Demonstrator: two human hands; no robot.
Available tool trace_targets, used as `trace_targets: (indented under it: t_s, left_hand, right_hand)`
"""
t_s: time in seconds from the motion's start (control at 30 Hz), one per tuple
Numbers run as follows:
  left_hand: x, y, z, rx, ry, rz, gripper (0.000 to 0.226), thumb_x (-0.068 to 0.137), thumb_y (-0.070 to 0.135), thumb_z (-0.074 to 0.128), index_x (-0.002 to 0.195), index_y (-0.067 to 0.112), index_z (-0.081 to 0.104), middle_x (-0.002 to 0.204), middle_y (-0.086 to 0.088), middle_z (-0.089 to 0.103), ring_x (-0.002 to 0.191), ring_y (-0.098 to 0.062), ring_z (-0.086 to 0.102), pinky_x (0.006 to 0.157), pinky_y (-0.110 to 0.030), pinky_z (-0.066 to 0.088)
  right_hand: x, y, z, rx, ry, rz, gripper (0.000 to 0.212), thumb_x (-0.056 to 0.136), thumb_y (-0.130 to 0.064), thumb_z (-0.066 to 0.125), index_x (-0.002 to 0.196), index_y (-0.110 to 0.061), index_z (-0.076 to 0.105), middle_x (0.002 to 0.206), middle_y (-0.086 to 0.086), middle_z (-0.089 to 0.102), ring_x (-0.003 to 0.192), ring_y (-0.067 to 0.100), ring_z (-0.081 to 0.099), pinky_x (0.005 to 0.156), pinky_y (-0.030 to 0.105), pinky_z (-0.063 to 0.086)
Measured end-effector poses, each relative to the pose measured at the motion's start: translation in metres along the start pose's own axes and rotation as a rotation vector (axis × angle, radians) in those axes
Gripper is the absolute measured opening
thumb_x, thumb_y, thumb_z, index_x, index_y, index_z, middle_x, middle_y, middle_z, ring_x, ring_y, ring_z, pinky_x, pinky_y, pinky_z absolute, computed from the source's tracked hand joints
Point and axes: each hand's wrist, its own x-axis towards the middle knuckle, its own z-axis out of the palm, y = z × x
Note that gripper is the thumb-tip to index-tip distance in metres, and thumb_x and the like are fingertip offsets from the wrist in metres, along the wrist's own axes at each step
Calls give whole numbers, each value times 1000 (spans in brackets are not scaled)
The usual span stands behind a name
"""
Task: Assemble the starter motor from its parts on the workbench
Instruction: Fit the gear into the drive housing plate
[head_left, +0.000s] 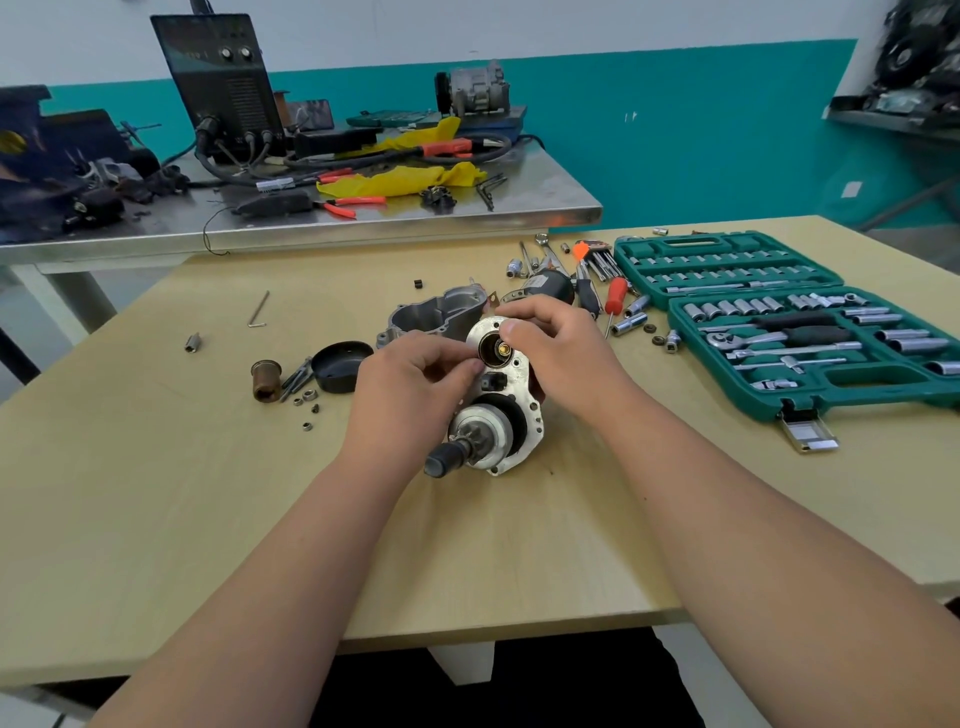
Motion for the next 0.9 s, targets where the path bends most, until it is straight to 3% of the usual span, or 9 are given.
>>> trace_targets:
  t_s: [0.2, 0.33, 0.53, 0.67, 0.9]
  left_hand:
    - [-1, -2, 0, -32, -26, -9, 18, 82, 13, 76, 81, 30, 74, 83, 13, 66, 74, 7, 57, 65, -3, 39]
    - [1, -1, 1, 12, -33, 45, 27, 82, 13, 75, 76, 38, 68, 80, 14, 63, 74, 5, 56, 67, -5, 40]
    - [-1, -6, 1, 7, 18, -30, 21, 80, 21, 78, 70, 37, 69, 78, 13, 66, 72, 2, 60, 63, -6, 42]
    - [0, -5, 1, 90, 23, 55, 12, 79, 18, 78, 75, 28, 74, 75, 16, 61, 73, 8, 56, 64, -2, 36]
    - [5, -5, -3, 218, 20, 214, 7, 80, 13, 77, 85, 17, 79, 82, 2, 66, 71, -6, 55, 67, -10, 40]
  right_hand:
    - [0, 0, -1, -6, 6, -10, 14, 88, -22, 62, 99, -28, 67, 74, -16, 61, 66, -14, 56, 58, 3, 39]
    - [0, 1, -1, -8, 5, -13, 14, 88, -21, 62, 100, -26, 67, 73, -17, 60, 66, -14, 56, 58, 3, 39]
    - [1, 1, -1, -18, -8, -1, 15, 87, -26, 61, 100, -31, 67, 87, -11, 67, 75, -10, 60, 60, 3, 41]
    - [0, 0, -1, -19, -4, -6, 14, 87, -26, 61, 98, -32, 66, 83, -14, 65, 72, -12, 59, 58, 3, 40]
    - [1, 1, -3, -31, -6, -4, 15, 87, -27, 61, 101, -31, 66, 83, -13, 64, 71, -15, 57, 57, 1, 38]
